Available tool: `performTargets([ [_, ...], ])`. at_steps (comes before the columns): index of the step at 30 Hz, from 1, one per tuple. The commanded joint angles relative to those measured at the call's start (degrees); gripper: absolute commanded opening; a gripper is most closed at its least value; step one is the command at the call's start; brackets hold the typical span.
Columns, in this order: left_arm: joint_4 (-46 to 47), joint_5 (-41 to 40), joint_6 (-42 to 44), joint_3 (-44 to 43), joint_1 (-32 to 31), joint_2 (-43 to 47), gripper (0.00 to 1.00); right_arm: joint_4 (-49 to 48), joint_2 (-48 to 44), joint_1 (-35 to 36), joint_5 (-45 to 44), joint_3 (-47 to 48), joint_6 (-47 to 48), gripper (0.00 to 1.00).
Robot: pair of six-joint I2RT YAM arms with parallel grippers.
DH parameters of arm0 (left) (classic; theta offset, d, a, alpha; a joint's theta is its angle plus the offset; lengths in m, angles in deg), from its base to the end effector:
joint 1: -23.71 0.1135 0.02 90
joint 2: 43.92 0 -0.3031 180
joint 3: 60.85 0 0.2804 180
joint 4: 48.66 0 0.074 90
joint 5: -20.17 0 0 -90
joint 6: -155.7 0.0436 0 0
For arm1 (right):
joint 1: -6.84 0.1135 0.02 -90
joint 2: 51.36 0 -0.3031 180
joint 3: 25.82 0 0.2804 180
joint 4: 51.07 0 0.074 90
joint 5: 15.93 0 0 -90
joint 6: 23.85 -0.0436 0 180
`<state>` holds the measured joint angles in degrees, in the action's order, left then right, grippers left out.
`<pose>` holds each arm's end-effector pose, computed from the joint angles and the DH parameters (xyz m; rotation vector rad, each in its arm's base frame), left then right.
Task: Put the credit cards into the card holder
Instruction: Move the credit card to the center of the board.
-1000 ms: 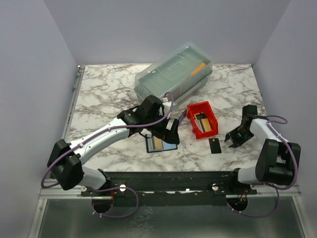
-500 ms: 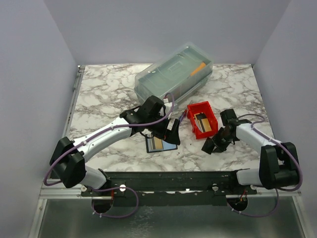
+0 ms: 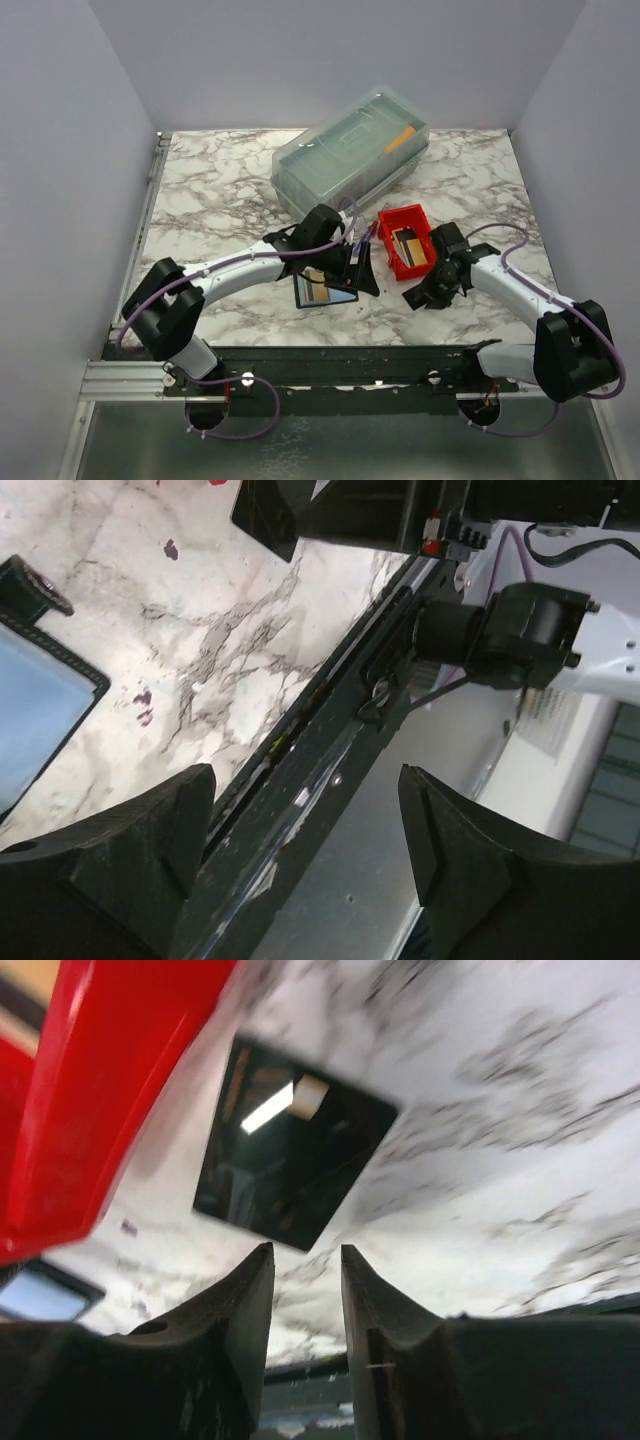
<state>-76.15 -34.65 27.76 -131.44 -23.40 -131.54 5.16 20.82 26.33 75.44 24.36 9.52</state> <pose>0.2223 -0.2762 0.2573 0.5574 2.5883 -1.3568 0.1988 0.0715 0.1819 0.9477 2.8324 0.2179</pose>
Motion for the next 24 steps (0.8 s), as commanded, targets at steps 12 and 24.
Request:
performTargets([
  [12,24.2,-16.3,-17.6,1.5,-7.6,-14.4,0.59,-4.6,1.0,-11.9,-9.7,-0.5,4.9,0.20],
  [24,25.2,-18.4,-17.6,-2.6,-7.9,-19.9,0.35,-8.3,7.3,-12.0,-8.2,1.0,5.7,0.03],
])
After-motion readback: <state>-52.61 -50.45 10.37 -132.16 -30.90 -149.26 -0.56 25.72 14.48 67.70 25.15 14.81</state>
